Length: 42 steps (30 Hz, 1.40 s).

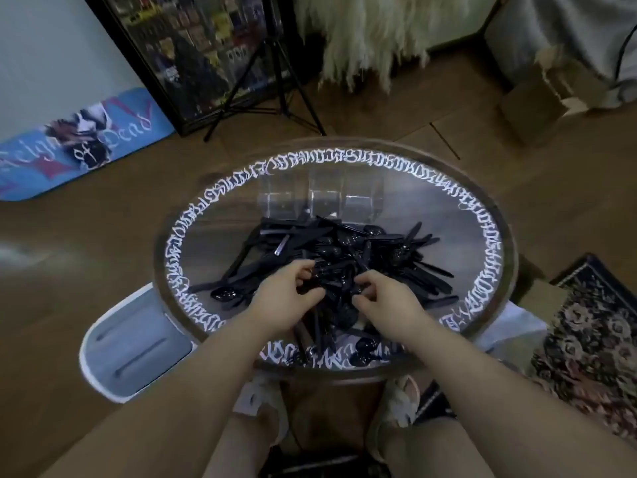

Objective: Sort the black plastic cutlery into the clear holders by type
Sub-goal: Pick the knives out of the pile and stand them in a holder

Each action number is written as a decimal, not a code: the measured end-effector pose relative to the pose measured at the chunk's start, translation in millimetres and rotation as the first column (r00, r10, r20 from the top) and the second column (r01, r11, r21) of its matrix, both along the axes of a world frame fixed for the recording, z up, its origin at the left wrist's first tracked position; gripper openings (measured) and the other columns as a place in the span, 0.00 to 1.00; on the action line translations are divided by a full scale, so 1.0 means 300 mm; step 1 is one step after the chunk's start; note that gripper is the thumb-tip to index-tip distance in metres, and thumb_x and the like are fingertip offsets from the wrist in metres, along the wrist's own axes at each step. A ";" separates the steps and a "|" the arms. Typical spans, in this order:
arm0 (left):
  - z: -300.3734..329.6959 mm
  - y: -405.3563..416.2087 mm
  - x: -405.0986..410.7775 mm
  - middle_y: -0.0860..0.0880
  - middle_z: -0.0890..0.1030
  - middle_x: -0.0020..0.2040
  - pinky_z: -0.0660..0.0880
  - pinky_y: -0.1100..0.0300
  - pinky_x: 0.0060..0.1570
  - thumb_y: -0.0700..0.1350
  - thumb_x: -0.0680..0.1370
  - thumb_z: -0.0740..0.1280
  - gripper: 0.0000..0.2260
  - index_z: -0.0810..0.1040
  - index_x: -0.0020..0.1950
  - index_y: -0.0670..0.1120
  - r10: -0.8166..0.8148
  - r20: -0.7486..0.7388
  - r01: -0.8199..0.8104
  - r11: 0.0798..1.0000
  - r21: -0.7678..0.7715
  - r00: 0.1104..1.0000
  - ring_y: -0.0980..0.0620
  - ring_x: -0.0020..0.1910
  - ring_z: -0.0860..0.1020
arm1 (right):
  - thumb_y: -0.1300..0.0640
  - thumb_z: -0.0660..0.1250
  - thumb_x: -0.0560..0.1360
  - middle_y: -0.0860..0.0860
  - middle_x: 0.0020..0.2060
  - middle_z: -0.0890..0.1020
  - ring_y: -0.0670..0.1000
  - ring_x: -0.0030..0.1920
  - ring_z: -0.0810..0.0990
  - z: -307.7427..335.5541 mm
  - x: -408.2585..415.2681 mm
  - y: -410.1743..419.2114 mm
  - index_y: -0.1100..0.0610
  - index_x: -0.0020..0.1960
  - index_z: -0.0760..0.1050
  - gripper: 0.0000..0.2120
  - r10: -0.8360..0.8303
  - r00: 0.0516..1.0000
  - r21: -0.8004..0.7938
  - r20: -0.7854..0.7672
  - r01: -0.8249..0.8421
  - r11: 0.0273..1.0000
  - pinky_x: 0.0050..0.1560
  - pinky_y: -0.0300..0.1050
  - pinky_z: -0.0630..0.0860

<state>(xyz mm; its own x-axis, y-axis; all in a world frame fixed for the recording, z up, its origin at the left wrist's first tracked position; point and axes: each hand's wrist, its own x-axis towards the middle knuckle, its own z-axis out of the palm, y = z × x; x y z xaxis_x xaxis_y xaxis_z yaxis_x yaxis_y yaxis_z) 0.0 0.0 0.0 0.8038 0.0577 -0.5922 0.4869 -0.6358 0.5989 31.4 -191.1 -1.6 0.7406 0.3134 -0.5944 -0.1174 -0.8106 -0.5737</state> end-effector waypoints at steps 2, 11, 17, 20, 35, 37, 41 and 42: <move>-0.090 0.032 0.020 0.53 0.75 0.64 0.67 0.63 0.61 0.51 0.76 0.69 0.26 0.67 0.72 0.51 -0.045 0.101 0.037 0.995 0.088 0.994 0.54 0.63 0.72 | 0.51 0.64 0.78 0.43 0.45 0.77 0.44 0.43 0.76 -0.095 0.029 0.023 0.51 0.67 0.69 0.19 -0.001 0.998 0.009 0.061 0.001 1.000 0.41 0.37 0.71; -0.434 0.198 0.094 0.53 0.71 0.68 0.67 0.49 0.63 0.57 0.76 0.66 0.23 0.69 0.70 0.55 -0.118 0.420 -0.116 0.864 0.490 0.900 0.46 0.67 0.67 | 0.54 0.68 0.74 0.47 0.55 0.76 0.46 0.50 0.75 -0.405 0.175 0.181 0.51 0.67 0.71 0.21 0.114 0.845 0.039 0.523 -0.157 0.987 0.55 0.41 0.72; -0.476 0.247 0.035 0.50 0.72 0.68 0.65 0.46 0.61 0.55 0.80 0.58 0.21 0.66 0.73 0.54 -0.036 0.319 -0.153 0.821 0.550 0.947 0.45 0.67 0.68 | 0.55 0.64 0.77 0.49 0.56 0.75 0.49 0.54 0.76 -0.432 0.135 0.230 0.53 0.67 0.71 0.19 0.163 0.758 -0.024 0.632 -0.191 0.981 0.54 0.41 0.69; -0.479 0.264 -0.004 0.49 0.72 0.68 0.65 0.46 0.62 0.57 0.79 0.60 0.22 0.67 0.72 0.55 -0.030 0.269 -0.123 0.835 0.536 0.963 0.44 0.66 0.69 | 0.56 0.63 0.77 0.49 0.56 0.77 0.52 0.55 0.76 -0.430 0.101 0.251 0.53 0.66 0.72 0.18 0.216 0.733 -0.084 0.645 -0.213 0.973 0.56 0.43 0.71; -0.509 0.321 0.016 0.49 0.78 0.59 0.69 0.59 0.57 0.43 0.77 0.67 0.17 0.77 0.65 0.53 -0.097 0.502 -0.122 0.915 0.386 0.859 0.47 0.60 0.75 | 0.54 0.56 0.80 0.48 0.62 0.73 0.55 0.63 0.64 -0.504 0.157 0.315 0.49 0.69 0.71 0.17 0.293 0.633 -0.296 0.717 -0.104 0.949 0.63 0.52 0.65; -0.511 0.333 0.017 0.50 0.81 0.59 0.68 0.61 0.57 0.44 0.77 0.67 0.15 0.78 0.63 0.52 -0.092 0.514 -0.127 0.918 0.375 0.853 0.48 0.60 0.75 | 0.52 0.58 0.80 0.48 0.60 0.74 0.54 0.62 0.65 -0.508 0.158 0.311 0.49 0.67 0.73 0.16 0.263 0.640 -0.270 0.721 -0.090 0.959 0.63 0.51 0.66; -0.505 0.356 0.007 0.52 0.82 0.58 0.67 0.64 0.57 0.45 0.77 0.68 0.13 0.80 0.61 0.54 -0.084 0.521 -0.123 0.928 0.351 0.849 0.50 0.60 0.76 | 0.52 0.61 0.79 0.49 0.56 0.76 0.55 0.60 0.67 -0.503 0.151 0.308 0.49 0.64 0.76 0.14 0.216 0.646 -0.213 0.733 -0.084 0.973 0.60 0.51 0.69; -0.499 0.363 0.004 0.52 0.82 0.58 0.67 0.64 0.57 0.46 0.77 0.68 0.13 0.80 0.61 0.53 -0.085 0.527 -0.129 0.925 0.357 0.846 0.51 0.60 0.76 | 0.52 0.61 0.79 0.50 0.56 0.77 0.55 0.59 0.68 -0.499 0.150 0.310 0.50 0.63 0.77 0.14 0.218 0.640 -0.207 0.736 -0.093 0.974 0.60 0.52 0.70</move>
<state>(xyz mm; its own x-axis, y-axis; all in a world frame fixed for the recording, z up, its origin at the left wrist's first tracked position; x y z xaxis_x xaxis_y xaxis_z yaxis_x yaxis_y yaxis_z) 1.1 108.9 -149.8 0.9789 0.2040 -0.0131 0.1839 -0.8511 0.4917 76.3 -98.0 -151.2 0.8981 0.4287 0.0977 0.4379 -0.8517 -0.2879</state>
